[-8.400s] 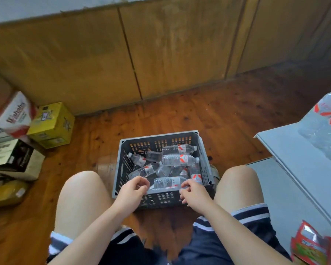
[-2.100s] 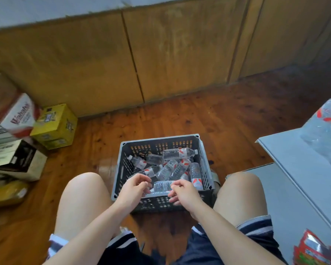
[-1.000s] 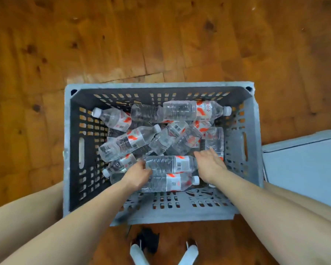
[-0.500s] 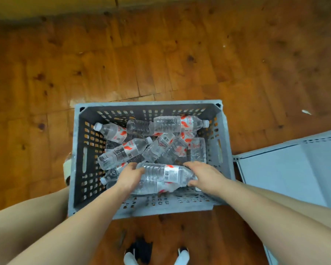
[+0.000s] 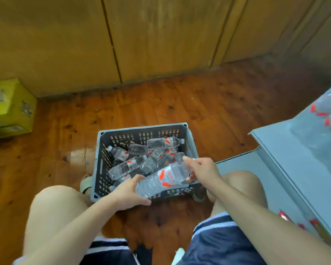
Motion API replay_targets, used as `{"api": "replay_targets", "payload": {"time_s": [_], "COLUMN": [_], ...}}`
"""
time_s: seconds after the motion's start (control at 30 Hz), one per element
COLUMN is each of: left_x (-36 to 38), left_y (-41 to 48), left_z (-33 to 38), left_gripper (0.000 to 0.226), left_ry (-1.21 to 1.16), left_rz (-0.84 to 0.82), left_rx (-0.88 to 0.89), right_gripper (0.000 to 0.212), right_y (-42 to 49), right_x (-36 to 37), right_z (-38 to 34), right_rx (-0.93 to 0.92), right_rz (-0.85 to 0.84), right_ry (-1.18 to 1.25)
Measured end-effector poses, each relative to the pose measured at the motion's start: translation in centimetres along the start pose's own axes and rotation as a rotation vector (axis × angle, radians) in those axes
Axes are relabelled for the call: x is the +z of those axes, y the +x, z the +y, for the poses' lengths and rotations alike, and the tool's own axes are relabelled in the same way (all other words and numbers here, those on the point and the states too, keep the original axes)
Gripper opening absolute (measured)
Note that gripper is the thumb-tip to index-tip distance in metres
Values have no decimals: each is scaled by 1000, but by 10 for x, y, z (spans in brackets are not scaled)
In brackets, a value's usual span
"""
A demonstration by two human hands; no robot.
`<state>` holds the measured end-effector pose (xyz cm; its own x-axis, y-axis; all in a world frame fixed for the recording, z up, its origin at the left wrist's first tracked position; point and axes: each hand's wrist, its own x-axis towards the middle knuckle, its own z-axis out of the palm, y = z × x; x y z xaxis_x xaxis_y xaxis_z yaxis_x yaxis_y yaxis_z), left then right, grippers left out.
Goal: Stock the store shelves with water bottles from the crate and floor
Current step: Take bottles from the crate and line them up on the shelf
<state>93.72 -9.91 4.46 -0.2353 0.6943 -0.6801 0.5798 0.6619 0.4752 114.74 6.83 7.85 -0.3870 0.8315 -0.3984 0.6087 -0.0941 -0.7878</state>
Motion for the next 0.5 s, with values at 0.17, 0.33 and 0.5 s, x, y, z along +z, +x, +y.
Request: {"api": "replay_targets", "payload": {"time_s": [0.17,0.33,0.5], "left_x": [11,5,26], "left_y": [-49,-77,-72], "left_z": [26,53,68], "left_gripper": [107,82,56], "left_ry": [404,121,-79], "left_rz": [289,243,291], "left_rx": [57,253,353], "right_gripper": [52,60,44], "right_y": [-40,-78,-103], "right_x": [-12,-32,-29], "right_z": [-6,-5,12], "right_rx": [83,142,156], "right_rz": [80,67,-8], "right_ry": [195,681,1005]}}
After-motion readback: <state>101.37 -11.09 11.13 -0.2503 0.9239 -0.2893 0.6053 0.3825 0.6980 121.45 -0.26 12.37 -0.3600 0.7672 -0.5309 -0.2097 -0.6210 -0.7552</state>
